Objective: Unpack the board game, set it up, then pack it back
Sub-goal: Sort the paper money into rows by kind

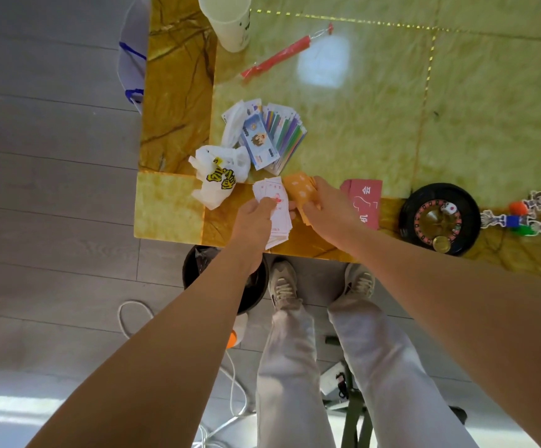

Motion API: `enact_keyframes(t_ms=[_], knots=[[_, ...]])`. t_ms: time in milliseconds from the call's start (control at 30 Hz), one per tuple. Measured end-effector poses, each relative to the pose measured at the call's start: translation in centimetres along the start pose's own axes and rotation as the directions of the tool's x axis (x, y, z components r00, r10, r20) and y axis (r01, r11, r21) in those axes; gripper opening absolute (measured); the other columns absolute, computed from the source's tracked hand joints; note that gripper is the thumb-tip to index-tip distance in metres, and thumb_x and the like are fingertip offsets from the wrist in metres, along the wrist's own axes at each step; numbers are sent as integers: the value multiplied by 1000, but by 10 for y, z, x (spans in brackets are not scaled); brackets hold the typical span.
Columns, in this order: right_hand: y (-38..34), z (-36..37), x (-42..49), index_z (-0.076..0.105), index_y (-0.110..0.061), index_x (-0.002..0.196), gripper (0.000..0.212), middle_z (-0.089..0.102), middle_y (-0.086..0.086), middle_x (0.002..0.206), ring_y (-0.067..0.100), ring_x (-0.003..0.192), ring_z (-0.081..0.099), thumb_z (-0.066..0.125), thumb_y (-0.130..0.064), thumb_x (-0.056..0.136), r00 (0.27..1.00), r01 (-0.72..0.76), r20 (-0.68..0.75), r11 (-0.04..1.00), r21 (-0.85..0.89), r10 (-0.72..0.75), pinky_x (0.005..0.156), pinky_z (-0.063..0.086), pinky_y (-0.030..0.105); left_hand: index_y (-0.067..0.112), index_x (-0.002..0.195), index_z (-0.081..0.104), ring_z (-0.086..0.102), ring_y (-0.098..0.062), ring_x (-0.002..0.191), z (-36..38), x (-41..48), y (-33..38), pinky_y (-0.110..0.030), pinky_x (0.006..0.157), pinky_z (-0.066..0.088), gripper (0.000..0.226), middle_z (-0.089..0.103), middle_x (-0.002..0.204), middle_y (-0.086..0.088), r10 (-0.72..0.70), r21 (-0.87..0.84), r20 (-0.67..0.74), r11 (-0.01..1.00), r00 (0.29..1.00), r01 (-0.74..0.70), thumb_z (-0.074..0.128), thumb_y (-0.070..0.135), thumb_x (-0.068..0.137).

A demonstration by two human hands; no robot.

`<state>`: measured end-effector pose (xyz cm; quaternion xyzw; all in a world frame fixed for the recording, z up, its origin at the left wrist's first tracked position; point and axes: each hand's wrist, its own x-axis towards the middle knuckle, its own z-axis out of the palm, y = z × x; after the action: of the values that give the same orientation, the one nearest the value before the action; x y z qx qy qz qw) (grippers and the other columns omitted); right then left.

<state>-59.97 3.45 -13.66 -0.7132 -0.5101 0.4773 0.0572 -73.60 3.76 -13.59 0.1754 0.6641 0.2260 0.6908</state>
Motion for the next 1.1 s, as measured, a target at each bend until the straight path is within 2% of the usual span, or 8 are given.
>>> enact_keyframes(t_ms=[100,267,400,533,867,967,1033,1100], knots=[[-5,0,1,44,-13,115,19,50,-2,86,15,77,51,35,-21,100,994,-79,-63,986,150,89,68,44,35,12,118,60,69,-24,86,1,1,2,-44,85,55,25,73,97,-8,12,-14,5,1000,1000,-12,43,14,100],[1,0,-1,41,-5,119,28,52,10,96,25,82,51,48,-8,93,958,-235,-154,970,60,242,65,36,34,11,118,59,69,-23,83,-6,0,5,-41,78,57,25,73,97,-10,3,-49,-1,999,1000,-3,41,15,101],[6,8,-7,38,-6,131,47,46,14,123,29,100,54,54,4,88,951,-198,-269,969,-149,153,73,44,33,14,112,61,69,-26,89,-8,1,6,-44,83,55,22,73,103,-12,-39,-55,68,998,997,42,43,14,99],[8,14,-4,20,-6,148,71,43,17,129,28,106,52,56,6,88,946,-179,-315,935,-307,78,81,49,34,15,110,61,69,-25,88,-8,4,4,-45,84,54,21,72,104,-12,-63,-53,83,996,995,67,44,15,98],[5,19,-6,19,-1,148,65,34,17,142,31,125,37,51,-14,93,927,-188,-374,843,-505,-18,100,36,40,9,121,57,69,-27,84,-16,3,1,-44,80,55,27,71,101,-14,-71,-48,108,996,992,76,44,11,97],[1,9,-13,14,-7,151,86,24,14,150,30,137,24,63,-27,83,958,62,-238,923,-381,-162,112,24,45,13,109,61,69,-27,85,-15,3,4,-45,83,54,22,71,98,-13,-96,-25,81,995,992,99,43,10,97],[-4,3,-18,6,-15,153,108,13,10,156,25,143,13,73,-43,73,949,296,-13,909,-292,-314,117,12,50,11,102,62,67,-26,80,-12,2,7,-42,76,55,20,70,90,-12,-100,5,79,995,992,100,43,9,96],[-8,4,-19,-10,-22,153,134,0,6,160,22,147,0,79,-61,59,921,387,179,866,-316,-346,116,0,48,9,98,62,65,-25,76,-9,-1,9,-33,67,51,17,66,82,-10,-106,53,120,994,987,100,45,7,94]])
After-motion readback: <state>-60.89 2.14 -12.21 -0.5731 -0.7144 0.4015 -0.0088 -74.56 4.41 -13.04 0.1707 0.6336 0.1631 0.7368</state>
